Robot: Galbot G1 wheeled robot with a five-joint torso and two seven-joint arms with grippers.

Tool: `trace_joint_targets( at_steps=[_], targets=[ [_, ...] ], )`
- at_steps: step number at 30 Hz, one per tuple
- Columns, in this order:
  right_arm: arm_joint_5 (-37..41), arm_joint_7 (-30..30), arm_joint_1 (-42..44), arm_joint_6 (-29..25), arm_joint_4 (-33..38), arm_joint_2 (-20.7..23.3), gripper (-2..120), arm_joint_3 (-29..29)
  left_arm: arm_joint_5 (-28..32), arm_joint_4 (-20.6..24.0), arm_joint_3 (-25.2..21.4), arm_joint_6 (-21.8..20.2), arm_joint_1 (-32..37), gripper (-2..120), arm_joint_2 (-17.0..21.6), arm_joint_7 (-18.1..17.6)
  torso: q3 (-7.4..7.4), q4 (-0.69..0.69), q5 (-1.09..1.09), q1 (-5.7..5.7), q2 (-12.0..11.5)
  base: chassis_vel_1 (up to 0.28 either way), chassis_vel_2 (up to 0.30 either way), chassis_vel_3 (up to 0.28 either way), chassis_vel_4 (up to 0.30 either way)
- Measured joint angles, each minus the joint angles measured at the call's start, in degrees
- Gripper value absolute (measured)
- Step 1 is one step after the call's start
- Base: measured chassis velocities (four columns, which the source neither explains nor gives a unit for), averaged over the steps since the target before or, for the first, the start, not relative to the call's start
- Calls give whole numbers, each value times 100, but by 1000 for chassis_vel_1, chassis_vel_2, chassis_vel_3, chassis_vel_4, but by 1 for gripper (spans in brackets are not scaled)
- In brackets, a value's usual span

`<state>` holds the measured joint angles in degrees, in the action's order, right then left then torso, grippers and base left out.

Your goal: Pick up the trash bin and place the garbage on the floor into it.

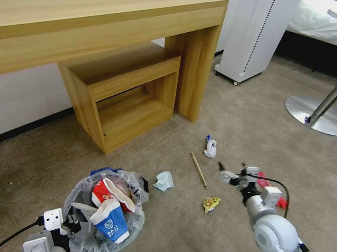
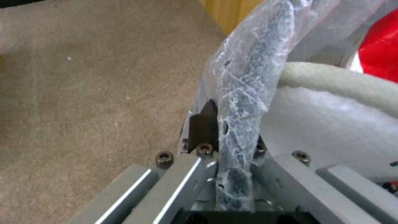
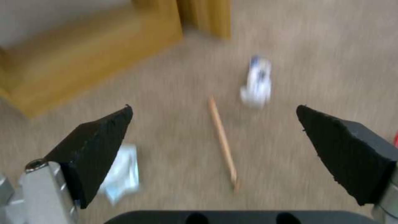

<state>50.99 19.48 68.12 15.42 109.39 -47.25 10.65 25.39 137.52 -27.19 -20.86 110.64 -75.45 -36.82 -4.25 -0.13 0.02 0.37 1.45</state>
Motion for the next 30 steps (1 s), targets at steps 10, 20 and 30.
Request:
trace_joint_targets(
  at_steps=[10, 20, 30],
  targets=[
    [1149, 1452, -1146, 1495, -597, -282, 100, -879, -177, -194, 71, -1, -16, 0, -275, 26, 0, 1, 0, 0, 0, 0, 0, 0, 0],
    [818, 2042, -1552, 1784, -1569, -670, 100, -1211, -172, -324, 85, 30, -34, 0, -293, 106, 0, 1, -1, 0, 0, 0, 0, 0, 0],
    [87, 1722, -1697, 1463, -2665, -1055, 100, -1242, -205, -378, 133, 50, -24, 0, -295, 107, 0, 0, -1, 0, 0, 0, 0, 0, 0]
  ],
)
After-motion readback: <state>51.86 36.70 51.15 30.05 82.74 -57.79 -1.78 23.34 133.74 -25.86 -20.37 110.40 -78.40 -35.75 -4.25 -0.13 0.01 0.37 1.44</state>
